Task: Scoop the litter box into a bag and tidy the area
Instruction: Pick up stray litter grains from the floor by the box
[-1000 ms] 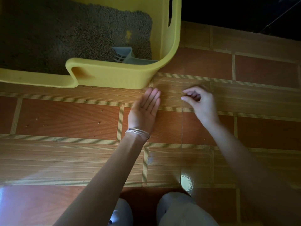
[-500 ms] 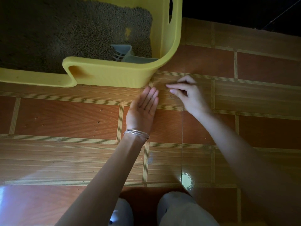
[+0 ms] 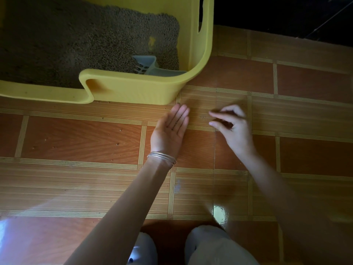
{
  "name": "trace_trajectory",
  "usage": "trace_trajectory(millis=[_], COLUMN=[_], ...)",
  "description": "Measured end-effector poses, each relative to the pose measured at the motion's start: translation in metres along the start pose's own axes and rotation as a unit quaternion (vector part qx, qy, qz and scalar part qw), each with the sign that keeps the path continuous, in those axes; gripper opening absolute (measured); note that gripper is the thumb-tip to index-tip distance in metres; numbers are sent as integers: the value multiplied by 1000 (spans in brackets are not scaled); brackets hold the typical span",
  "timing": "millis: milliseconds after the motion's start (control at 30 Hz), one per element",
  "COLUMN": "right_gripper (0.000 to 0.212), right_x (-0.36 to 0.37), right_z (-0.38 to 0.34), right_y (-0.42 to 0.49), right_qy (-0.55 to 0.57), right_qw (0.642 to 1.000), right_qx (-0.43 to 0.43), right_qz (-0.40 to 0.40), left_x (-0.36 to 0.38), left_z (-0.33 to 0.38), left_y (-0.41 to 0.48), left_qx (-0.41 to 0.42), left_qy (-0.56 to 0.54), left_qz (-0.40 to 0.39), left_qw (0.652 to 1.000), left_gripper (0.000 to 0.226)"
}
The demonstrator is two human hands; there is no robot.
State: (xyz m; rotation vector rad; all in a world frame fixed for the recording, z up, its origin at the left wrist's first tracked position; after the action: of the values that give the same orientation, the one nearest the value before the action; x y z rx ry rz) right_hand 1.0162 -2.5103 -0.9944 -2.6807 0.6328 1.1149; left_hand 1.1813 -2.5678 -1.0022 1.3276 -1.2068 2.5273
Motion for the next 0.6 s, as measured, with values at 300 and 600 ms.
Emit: trace_trajectory(millis=[300, 600], right_gripper=[10, 20], right_x=[7, 31], right_z=[-15, -72], right_y=[9, 6], right_qy=[52, 35], right_qw=[997, 994], right_qx=[59, -98], right_qz=[-9, -47], left_x=[0, -2], left_z=[-1, -5], left_y=[1, 3], left_qx=[-2, -5], left_qy=[-4, -8], left_qz=[0, 6], left_qw=[1000, 1000], left_gripper=[37, 37])
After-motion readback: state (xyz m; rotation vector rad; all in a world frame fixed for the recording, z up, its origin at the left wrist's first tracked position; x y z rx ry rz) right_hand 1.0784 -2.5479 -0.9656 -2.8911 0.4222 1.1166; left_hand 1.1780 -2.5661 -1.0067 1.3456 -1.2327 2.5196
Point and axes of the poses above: each hand's wrist, its own y-axis towards the middle knuckle, its own x-axis out of the palm, z = x × y, the point moved 4 cm from there along y, towards the middle knuckle, and after that the axes turned 8 degrees about x, right-handed, at the moved point
